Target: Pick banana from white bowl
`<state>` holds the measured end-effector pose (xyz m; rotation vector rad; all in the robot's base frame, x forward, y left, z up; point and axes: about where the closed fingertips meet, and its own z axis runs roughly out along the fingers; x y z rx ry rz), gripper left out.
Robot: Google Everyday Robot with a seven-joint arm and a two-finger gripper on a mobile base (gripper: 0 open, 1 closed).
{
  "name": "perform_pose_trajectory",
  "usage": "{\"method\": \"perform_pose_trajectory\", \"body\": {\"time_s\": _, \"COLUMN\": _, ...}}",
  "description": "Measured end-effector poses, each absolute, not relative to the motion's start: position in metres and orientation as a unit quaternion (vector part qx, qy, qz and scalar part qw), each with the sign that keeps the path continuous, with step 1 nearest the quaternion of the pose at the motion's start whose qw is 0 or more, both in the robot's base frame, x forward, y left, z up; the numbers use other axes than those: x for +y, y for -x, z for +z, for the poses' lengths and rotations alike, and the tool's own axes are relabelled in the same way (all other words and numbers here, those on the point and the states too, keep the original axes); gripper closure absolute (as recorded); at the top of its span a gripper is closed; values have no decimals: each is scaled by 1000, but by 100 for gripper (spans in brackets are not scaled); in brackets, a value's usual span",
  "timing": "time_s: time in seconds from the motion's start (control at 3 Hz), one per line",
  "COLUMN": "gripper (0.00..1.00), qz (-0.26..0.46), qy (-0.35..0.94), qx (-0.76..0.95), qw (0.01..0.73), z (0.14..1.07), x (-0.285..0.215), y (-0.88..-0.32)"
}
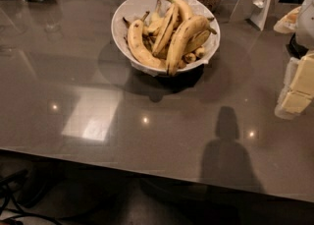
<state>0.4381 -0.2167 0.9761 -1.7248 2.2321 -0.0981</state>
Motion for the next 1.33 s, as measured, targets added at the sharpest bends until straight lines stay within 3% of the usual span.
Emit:
{"method": "perform_pose_trajectory", "body": {"time_s": 0.67, "gripper": 0, "qz": -56, "qy": 619, "qx": 763, "qw": 180, "z": 982, "x": -213, "y": -450}}
{"method": "perform_pose_trajectory", "body": {"time_s": 1.33, "gripper": 0, "qz": -103, "qy": 701, "qx": 660, "qw": 251, "z": 1010, "x": -176, "y": -497}}
